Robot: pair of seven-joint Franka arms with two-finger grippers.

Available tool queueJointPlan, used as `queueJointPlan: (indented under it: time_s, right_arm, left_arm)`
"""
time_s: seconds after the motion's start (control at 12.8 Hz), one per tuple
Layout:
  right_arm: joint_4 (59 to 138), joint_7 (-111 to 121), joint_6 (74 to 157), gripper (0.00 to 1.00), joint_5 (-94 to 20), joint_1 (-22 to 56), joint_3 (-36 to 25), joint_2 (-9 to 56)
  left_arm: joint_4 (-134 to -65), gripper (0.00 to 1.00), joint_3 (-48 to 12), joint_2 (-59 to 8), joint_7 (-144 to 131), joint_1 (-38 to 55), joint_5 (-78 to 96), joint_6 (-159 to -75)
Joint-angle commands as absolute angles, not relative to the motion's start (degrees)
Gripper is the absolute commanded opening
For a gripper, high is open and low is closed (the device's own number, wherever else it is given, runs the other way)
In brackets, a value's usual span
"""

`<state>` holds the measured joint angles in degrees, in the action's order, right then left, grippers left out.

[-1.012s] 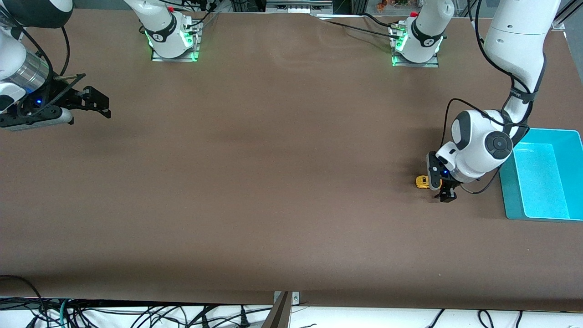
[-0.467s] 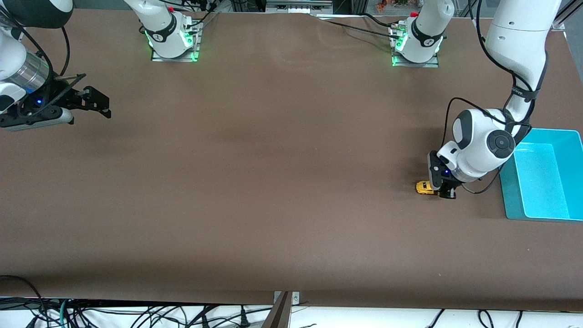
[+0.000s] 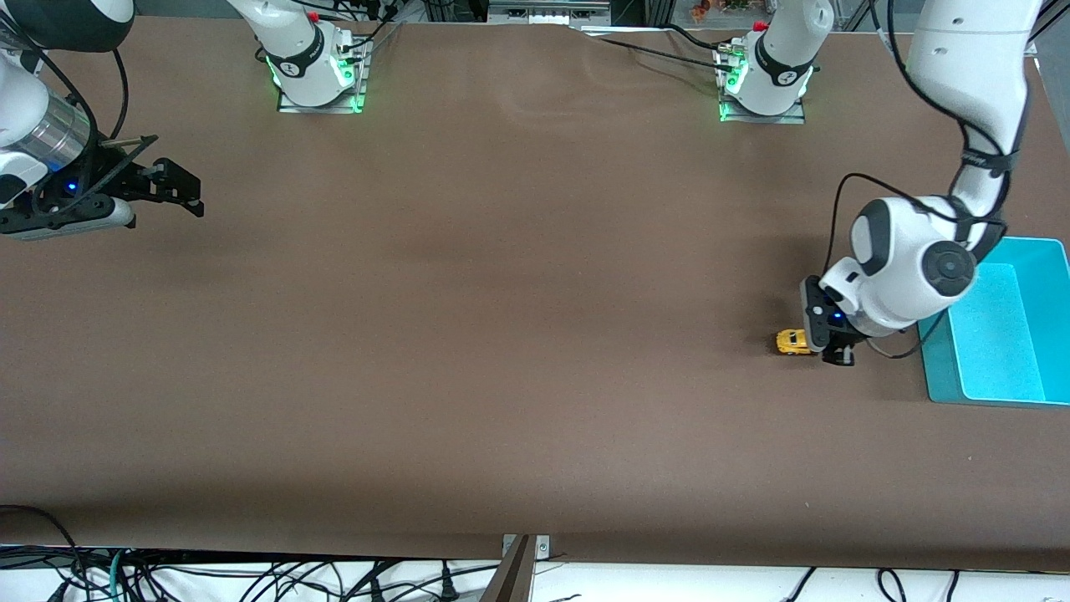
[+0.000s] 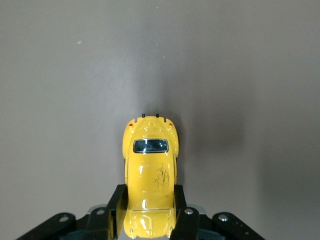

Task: Wind and store yellow beetle car
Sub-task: 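Lift the car with the left gripper and carry it over the cyan bin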

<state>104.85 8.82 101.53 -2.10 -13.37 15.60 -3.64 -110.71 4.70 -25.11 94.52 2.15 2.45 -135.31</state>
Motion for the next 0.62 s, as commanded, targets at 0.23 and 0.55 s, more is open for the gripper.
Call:
queueJointPlan:
  time_s: [0.23, 0.55]
  right_arm:
    - [104.9, 8.6, 100.7, 1.0, -2.9, -12.8, 15.0, -4.0]
    - [104.8, 8.7, 100.7, 1.0, -2.7, -12.8, 15.0, -4.0]
  left_arm:
    - [-102.7, 0.2, 12.8, -22.1, 108.0, 0.6, 2.0, -122.3]
    - [-96.2, 0.2, 14.5, -22.1, 120.2, -8.1, 2.7, -116.8]
